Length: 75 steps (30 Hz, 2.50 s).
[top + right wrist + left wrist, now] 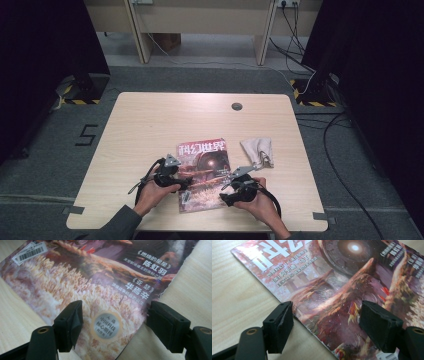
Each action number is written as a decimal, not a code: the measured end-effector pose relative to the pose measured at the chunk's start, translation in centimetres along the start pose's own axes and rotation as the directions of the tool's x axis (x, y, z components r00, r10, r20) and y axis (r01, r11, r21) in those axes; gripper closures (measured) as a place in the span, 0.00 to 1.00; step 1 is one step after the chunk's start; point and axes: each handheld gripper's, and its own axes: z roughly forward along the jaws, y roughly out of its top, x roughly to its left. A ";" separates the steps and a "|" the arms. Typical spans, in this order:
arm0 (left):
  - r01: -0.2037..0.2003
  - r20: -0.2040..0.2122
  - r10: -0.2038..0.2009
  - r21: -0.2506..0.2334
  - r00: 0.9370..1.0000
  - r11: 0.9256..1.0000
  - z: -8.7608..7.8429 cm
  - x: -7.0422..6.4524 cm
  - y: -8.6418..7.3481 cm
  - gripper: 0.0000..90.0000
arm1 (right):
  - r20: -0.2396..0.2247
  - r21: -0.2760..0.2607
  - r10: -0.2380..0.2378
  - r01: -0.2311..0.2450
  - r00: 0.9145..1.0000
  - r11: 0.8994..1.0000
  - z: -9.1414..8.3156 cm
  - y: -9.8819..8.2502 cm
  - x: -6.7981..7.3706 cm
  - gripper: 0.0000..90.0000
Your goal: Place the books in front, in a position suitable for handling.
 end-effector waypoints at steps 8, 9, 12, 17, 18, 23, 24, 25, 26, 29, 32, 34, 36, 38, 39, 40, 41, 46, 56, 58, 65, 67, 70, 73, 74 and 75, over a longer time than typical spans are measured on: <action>-0.009 -0.001 0.009 -0.012 1.000 1.000 0.1 0.0 0.1 0.30 | -0.008 0.006 -0.015 0.015 1.000 1.000 -0.1 -0.2 0.5 0.30; -0.012 -0.001 0.012 -0.013 1.000 1.000 0.1 0.0 0.1 0.30 | -0.011 0.009 -0.020 0.020 1.000 1.000 -0.1 -0.2 0.6 0.30; -0.012 -0.002 0.012 -0.013 1.000 1.000 0.1 0.0 0.1 0.31 | -0.010 0.009 -0.018 0.018 1.000 1.000 -0.1 -0.2 0.7 0.30; -0.011 0.000 0.011 -0.013 1.000 1.000 0.0 0.0 0.0 0.32 | -0.023 0.012 -0.031 0.031 0.999 0.999 -0.2 -0.2 0.8 0.31; -0.011 0.003 0.011 -0.011 1.000 1.000 -0.1 0.0 0.0 0.31 | -0.020 0.012 -0.027 0.027 0.999 1.000 -0.2 -0.2 0.8 0.32; -0.009 0.014 0.010 -0.015 1.000 1.000 -0.4 -0.1 -0.4 0.28 | -0.029 -0.028 -0.003 0.002 1.000 1.000 -0.7 -0.2 0.2 0.37; -0.011 0.018 0.011 -0.017 1.000 1.000 -0.7 -0.1 -0.5 0.27 | -0.020 -0.041 -0.004 0.003 1.000 0.999 -0.8 -0.1 0.1 0.37; 0.002 0.021 -0.001 -0.025 1.000 1.000 -0.9 -0.1 -0.5 0.27 | -0.002 -0.056 -0.004 0.004 1.000 0.998 -0.9 -0.1 0.0 0.37; 0.010 0.026 -0.009 -0.033 1.000 0.999 -1.2 0.1 -0.6 0.26 | 0.013 -0.069 0.000 0.001 1.000 0.998 -1.1 -0.1 -0.3 0.37; 0.033 0.027 -0.031 -0.050 0.999 0.998 -2.0 0.4 -0.8 0.24 | 0.057 -0.123 0.027 -0.019 0.998 0.992 -1.7 -0.1 -1.3 0.39; 0.054 0.031 -0.053 -0.054 0.998 0.997 -2.6 0.7 -1.2 0.23 | 0.101 -0.154 0.060 -0.044 0.993 0.987 -2.2 -0.3 -2.5 0.40; 0.056 0.034 -0.054 -0.056 0.998 0.997 -3.2 0.8 -1.7 0.22 | 0.120 -0.162 0.071 -0.051 0.990 0.985 -2.5 -0.4 -3.1 0.40; 0.057 0.035 -0.055 -0.059 0.998 0.997 -3.7 0.7 -2.1 0.22 | 0.143 -0.174 0.087 -0.061 0.986 0.983 -2.8 -0.5 -3.8 0.41; 0.054 0.037 -0.052 -0.060 0.998 0.997 -4.1 0.7 -2.5 0.22 | 0.151 -0.189 0.097 -0.067 0.984 0.980 -3.1 -0.5 -4.2 0.41; 0.053 0.037 -0.050 -0.057 0.998 0.997 -4.2 0.6 -2.7 0.22 | 0.159 -0.194 0.099 -0.068 0.982 0.979 -3.2 -0.5 -4.4 0.41; 0.051 0.037 -0.049 -0.056 0.998 0.997 -4.4 0.5 -3.0 0.22 | 0.164 -0.200 0.104 -0.071 0.981 0.977 -3.3 -0.5 -4.6 0.41; 0.051 0.037 -0.049 -0.056 0.998 0.997 -4.4 0.5 -3.0 0.22 | 0.167 -0.204 0.115 -0.080 0.979 0.976 -3.3 -0.5 -4.7 0.41; 0.040 0.049 -0.038 -0.039 0.998 0.998 -4.7 -0.3 -3.9 0.22 | 0.185 -0.226 0.136 -0.093 0.973 0.970 -3.5 -0.3 -5.5 0.40; 0.003 0.081 0.002 -0.061 0.997 0.998 -5.9 -1.9 -4.9 0.20 | 0.214 -0.277 0.193 -0.130 0.958 0.952 -4.2 -0.3 -7.3 0.39; 0.001 0.084 0.004 -0.063 0.996 0.998 -6.0 -2.1 -5.0 0.20 | 0.229 -0.293 0.204 -0.132 0.952 0.947 -4.7 -0.1 -7.5 0.39; -0.003 0.092 0.009 -0.061 0.996 0.998 -6.2 -2.4 -5.4 0.20 | 0.250 -0.323 0.255 -0.168 0.934 0.931 -5.3 0.3 -9.6 0.38; -0.005 0.095 0.010 -0.057 0.995 0.998 -6.2 -2.5 -5.5 0.20 | 0.258 -0.318 0.271 -0.183 0.928 0.930 -5.3 0.5 -10.5 0.38; -0.006 0.098 0.012 -0.054 0.995 0.998 -6.2 -2.5 -5.6 0.19 | 0.260 -0.314 0.296 -0.209 0.919 0.926 -4.9 0.8 -11.7 0.39; 0.002 0.096 0.003 -0.049 0.995 0.999 -6.2 -2.6 -5.9 0.19 | 0.270 -0.301 0.305 -0.221 0.913 0.928 -4.4 1.1 -12.6 0.39; 0.002 0.096 0.003 -0.049 0.995 0.999 -6.2 -2.6 -5.9 0.19 | 0.270 -0.295 0.305 -0.223 0.913 0.929 -4.3 1.2 -12.8 0.39; 0.007 0.098 -0.002 -0.045 0.995 0.999 -6.2 -2.6 -6.0 0.19 | 0.271 -0.285 0.308 -0.230 0.912 0.931 -4.1 1.3 -13.0 0.39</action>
